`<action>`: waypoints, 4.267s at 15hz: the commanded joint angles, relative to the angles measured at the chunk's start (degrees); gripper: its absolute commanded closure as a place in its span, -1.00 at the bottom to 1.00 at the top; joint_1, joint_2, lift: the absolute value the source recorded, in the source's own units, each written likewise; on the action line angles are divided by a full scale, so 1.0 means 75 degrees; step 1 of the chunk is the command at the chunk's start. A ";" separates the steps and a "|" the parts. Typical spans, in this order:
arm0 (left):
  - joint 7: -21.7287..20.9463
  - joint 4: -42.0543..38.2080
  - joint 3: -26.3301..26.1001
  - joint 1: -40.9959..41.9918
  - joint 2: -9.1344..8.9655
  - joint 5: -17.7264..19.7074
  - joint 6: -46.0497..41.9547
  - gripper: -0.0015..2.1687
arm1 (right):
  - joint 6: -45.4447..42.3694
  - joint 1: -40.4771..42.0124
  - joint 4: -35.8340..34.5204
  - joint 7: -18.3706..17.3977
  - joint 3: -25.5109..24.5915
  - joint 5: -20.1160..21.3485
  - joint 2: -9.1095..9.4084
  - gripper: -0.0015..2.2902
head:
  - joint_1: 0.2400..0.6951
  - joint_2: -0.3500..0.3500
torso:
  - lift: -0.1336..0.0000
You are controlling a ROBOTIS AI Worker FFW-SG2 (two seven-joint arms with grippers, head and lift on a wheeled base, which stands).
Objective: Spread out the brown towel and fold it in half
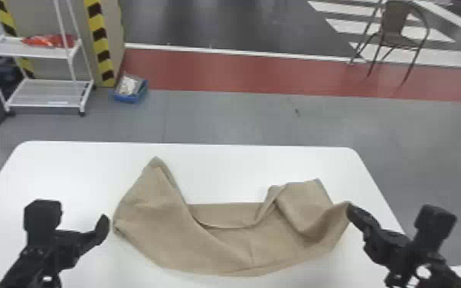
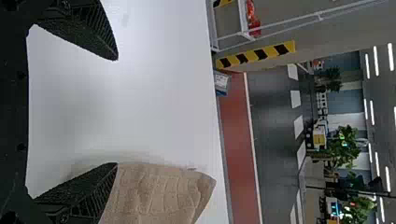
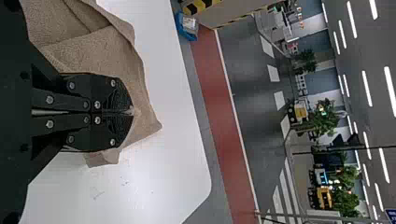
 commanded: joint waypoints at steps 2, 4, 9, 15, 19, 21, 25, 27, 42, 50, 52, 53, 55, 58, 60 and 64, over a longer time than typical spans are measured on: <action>-0.0572 -0.1248 0.0572 0.0720 0.0085 0.1017 0.0896 -0.86 | 0.0000 0.0025 0.0007 0.0000 -0.0023 0.0004 0.0007 0.55 | 1.00 -0.47 | 1.00; -0.0853 -0.1342 0.0607 0.0755 0.0085 0.1357 0.1435 -0.80 | -0.0024 0.0025 0.0019 0.0000 0.0001 0.0028 0.0007 0.55 | 1.00 -0.48 | 1.00; -0.1111 -0.0627 0.0185 0.0427 0.0026 0.1333 0.1247 -0.75 | -0.0328 -0.0046 0.0335 0.0012 0.0024 0.0040 0.0007 0.55 | 1.00 -0.60 | 1.00; -0.0947 0.0393 -0.0319 -0.0112 -0.0009 0.1005 0.0286 -0.75 | -0.0328 -0.0104 0.0394 0.0106 0.0036 0.0051 0.0007 0.55 | 1.00 -0.64 | 1.00; -0.0958 0.0650 -0.0436 -0.0218 0.0014 0.0993 0.0239 -0.74 | -0.0328 -0.0116 0.0394 0.0106 0.0048 0.0051 0.0007 0.55 | 1.00 -0.65 | 1.00; -0.0970 0.0721 -0.0542 -0.0311 0.0002 0.0982 0.0239 -0.66 | -0.0328 -0.0104 0.0370 0.0106 0.0059 0.0051 0.0007 0.55 | 1.00 -0.66 | 1.00; -0.1017 0.0826 -0.0635 -0.0393 0.0014 0.0970 0.0310 -0.52 | -0.0305 -0.0046 0.0253 0.0106 0.0048 0.0028 0.0007 0.55 | 1.00 -0.69 | 1.00; -0.1052 0.0779 -0.0635 -0.0382 0.0014 0.0888 0.0450 -0.25 | -0.0281 -0.0022 0.0194 0.0106 0.0059 0.0004 0.0007 0.55 | 1.00 -0.70 | 1.00; -0.0759 -0.4553 0.1240 0.1833 0.0096 0.0735 0.4411 0.36 | -0.0188 0.0154 -0.0626 0.0082 -0.0046 -0.0253 0.0007 0.55 | 1.00 -0.59 | 1.00; -0.0513 -0.3311 0.0818 0.1095 0.0096 -0.0015 0.4974 -0.85 | -0.0164 0.0271 -0.0462 0.0106 0.0235 -0.0160 0.0007 0.55 | 1.00 -0.35 | 1.00; -0.0419 -0.3334 0.0841 0.1224 0.0096 -0.0015 0.4997 -0.87 | -0.0164 0.0341 -0.0403 0.0106 0.0329 -0.0089 0.0007 0.55 | 1.00 -0.35 | 1.00; -0.0372 -0.3381 0.0841 0.1318 0.0096 -0.0003 0.5044 -0.87 | -0.0188 0.0341 -0.0309 0.0106 0.0388 -0.0042 0.0007 0.55 | 1.00 -0.33 | 1.00; -0.0361 -0.3709 0.0888 0.1540 0.0026 0.0044 0.5560 -0.88 | -0.0211 0.0318 -0.0192 0.0106 0.0458 -0.0019 0.0007 0.55 | 1.00 -0.30 | 1.00; -0.0161 -0.4201 0.0947 0.1857 -0.0068 0.0161 0.6052 -0.88 | -0.0211 0.0224 -0.0016 0.0106 0.0563 0.0016 0.0007 0.55 | 1.00 -0.30 | 1.00; -0.0173 -0.4295 0.1029 0.1880 -0.0080 0.0302 0.6450 -0.86 | -0.0211 0.0201 0.0019 0.0094 0.0634 0.0098 0.0007 0.55 | 1.00 -0.29 | 1.00; -0.0161 -0.3873 0.1075 0.1751 -0.0115 0.0536 0.6286 -0.80 | -0.0188 0.0236 0.0007 0.0094 0.0739 0.0098 0.0007 0.55 | 1.00 -0.29 | 1.00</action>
